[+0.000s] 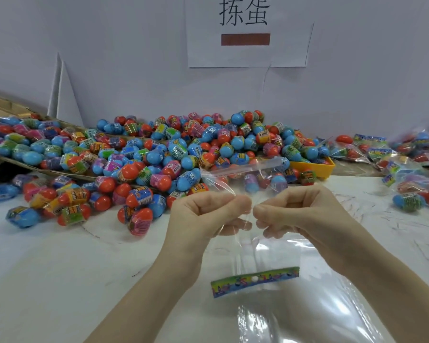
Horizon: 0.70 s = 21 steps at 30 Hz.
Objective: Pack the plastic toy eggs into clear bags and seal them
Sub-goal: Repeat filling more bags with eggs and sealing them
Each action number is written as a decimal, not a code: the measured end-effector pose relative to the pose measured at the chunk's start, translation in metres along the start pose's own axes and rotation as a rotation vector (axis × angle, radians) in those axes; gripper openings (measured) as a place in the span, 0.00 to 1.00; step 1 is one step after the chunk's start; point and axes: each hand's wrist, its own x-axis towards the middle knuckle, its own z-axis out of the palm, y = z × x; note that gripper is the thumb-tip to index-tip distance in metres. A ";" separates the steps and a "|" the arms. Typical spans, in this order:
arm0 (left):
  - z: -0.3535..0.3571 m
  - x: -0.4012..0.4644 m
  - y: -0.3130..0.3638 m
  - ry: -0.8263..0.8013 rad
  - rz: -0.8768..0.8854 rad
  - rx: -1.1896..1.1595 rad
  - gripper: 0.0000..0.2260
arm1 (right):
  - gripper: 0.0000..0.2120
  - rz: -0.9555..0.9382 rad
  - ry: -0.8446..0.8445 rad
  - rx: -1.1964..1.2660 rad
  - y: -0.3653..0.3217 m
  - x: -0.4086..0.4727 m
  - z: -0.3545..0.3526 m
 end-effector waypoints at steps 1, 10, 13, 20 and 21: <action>0.000 0.001 0.000 -0.001 -0.009 -0.006 0.11 | 0.09 0.004 -0.020 0.001 -0.001 -0.001 0.000; -0.003 0.006 -0.010 0.068 -0.182 -0.054 0.07 | 0.03 -0.169 0.633 -0.196 0.004 0.018 -0.058; -0.007 0.009 -0.016 0.145 -0.234 -0.056 0.10 | 0.12 -0.063 0.576 -0.807 0.037 0.032 -0.066; -0.007 0.009 -0.016 0.126 -0.268 -0.052 0.15 | 0.20 0.083 0.451 -1.404 0.067 0.047 -0.070; -0.007 0.009 -0.016 0.115 -0.268 -0.053 0.15 | 0.21 0.034 0.501 -1.357 0.065 0.046 -0.069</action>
